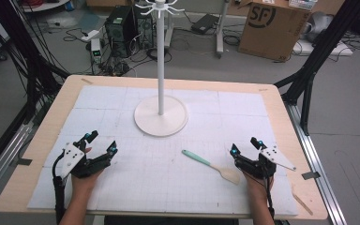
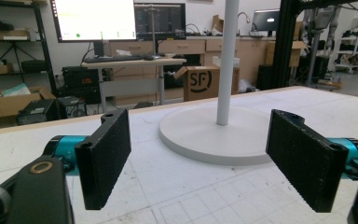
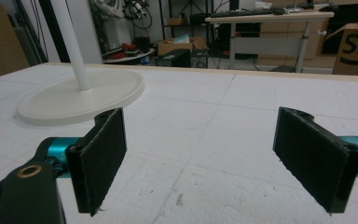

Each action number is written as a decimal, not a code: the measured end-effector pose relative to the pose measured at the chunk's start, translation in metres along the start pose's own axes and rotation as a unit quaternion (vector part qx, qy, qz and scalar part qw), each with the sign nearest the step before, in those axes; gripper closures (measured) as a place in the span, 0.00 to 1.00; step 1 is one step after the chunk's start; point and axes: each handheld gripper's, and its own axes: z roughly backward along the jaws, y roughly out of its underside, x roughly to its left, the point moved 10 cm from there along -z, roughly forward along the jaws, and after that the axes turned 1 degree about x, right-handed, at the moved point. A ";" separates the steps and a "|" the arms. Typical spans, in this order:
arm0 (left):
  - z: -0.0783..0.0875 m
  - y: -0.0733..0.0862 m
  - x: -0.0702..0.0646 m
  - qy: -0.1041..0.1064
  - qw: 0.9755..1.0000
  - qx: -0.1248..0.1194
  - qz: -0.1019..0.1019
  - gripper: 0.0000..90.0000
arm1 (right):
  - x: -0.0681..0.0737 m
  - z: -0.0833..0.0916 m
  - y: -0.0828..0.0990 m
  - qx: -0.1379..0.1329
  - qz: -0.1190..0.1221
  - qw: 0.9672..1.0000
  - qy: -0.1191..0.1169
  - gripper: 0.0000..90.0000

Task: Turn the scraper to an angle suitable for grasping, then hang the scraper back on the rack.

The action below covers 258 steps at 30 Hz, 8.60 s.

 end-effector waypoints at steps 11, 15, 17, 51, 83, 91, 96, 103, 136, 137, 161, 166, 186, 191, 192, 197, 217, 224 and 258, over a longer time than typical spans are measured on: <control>0.000 0.000 0.001 -0.003 1.000 0.000 -0.001 0.25 | 0.000 -0.001 -0.001 -0.004 -0.001 1.000 -0.005 0.18; -0.001 0.000 0.000 -0.001 1.000 -0.002 -0.004 0.26 | 0.002 -0.002 -0.001 -0.001 0.002 1.000 -0.013 0.18; -0.001 0.000 0.000 0.000 1.000 -0.003 -0.005 0.26 | 0.002 -0.002 0.000 0.001 0.001 1.000 -0.018 0.18; -0.002 0.002 -0.001 0.004 1.000 0.006 -0.007 0.26 | 0.040 0.001 0.016 0.089 0.057 0.975 -0.197 0.20; -0.002 0.003 -0.002 0.004 1.000 0.008 -0.009 0.26 | 0.040 -0.006 0.039 0.272 0.080 0.946 -0.154 0.30; -0.002 0.003 -0.002 0.003 1.000 0.008 -0.009 0.26 | 0.044 -0.011 0.032 0.298 0.084 0.941 -0.136 0.30; -0.002 0.003 -0.002 0.004 1.000 0.009 -0.009 0.26 | 0.045 -0.014 0.033 0.334 0.096 0.928 -0.135 0.31; -0.002 0.003 -0.002 0.004 1.000 0.009 -0.009 0.26 | 0.043 -0.015 0.037 0.364 0.109 0.915 -0.137 0.31; -0.002 0.003 -0.002 0.005 1.000 0.009 -0.010 0.26 | 0.047 -0.011 0.037 0.492 0.146 0.843 -0.163 0.35; -0.002 0.003 -0.002 0.004 1.000 0.009 -0.010 0.26 | 0.049 -0.011 0.037 0.495 0.145 0.841 -0.164 0.35; -0.002 0.003 -0.002 0.005 1.000 0.009 -0.010 0.26 | 0.075 -0.011 0.045 0.509 0.191 0.813 -0.208 0.37; -0.002 0.003 -0.002 0.005 1.000 0.009 -0.010 0.26 | 0.075 -0.011 0.046 0.512 0.198 0.809 -0.209 0.39; -0.002 0.003 -0.002 0.005 1.000 0.009 -0.010 0.26 | 0.079 -0.014 0.048 0.528 0.220 0.793 -0.210 0.48; -0.002 0.003 -0.002 0.005 1.000 0.009 -0.010 0.26 | 0.080 -0.015 0.048 0.529 0.222 0.792 -0.207 0.50; -0.002 0.003 -0.003 0.006 1.000 0.009 -0.009 0.26 | 0.080 -0.015 0.048 0.530 0.222 0.792 -0.207 0.50; -0.002 0.003 -0.002 0.005 1.000 0.009 -0.010 0.26 | 0.080 -0.015 0.049 0.529 0.241 0.789 -0.198 0.53; -0.002 0.003 -0.003 0.005 1.000 0.009 -0.010 0.26 | 0.087 -0.014 0.048 0.553 0.264 0.765 -0.199 0.66; -0.002 0.003 -0.002 0.005 1.000 0.009 -0.011 0.26 | 0.088 -0.015 0.048 0.562 0.268 0.756 -0.201 0.68; -0.002 0.003 -0.002 0.004 1.000 0.009 -0.011 0.26 | 0.088 -0.020 0.047 0.578 0.271 0.747 -0.187 0.85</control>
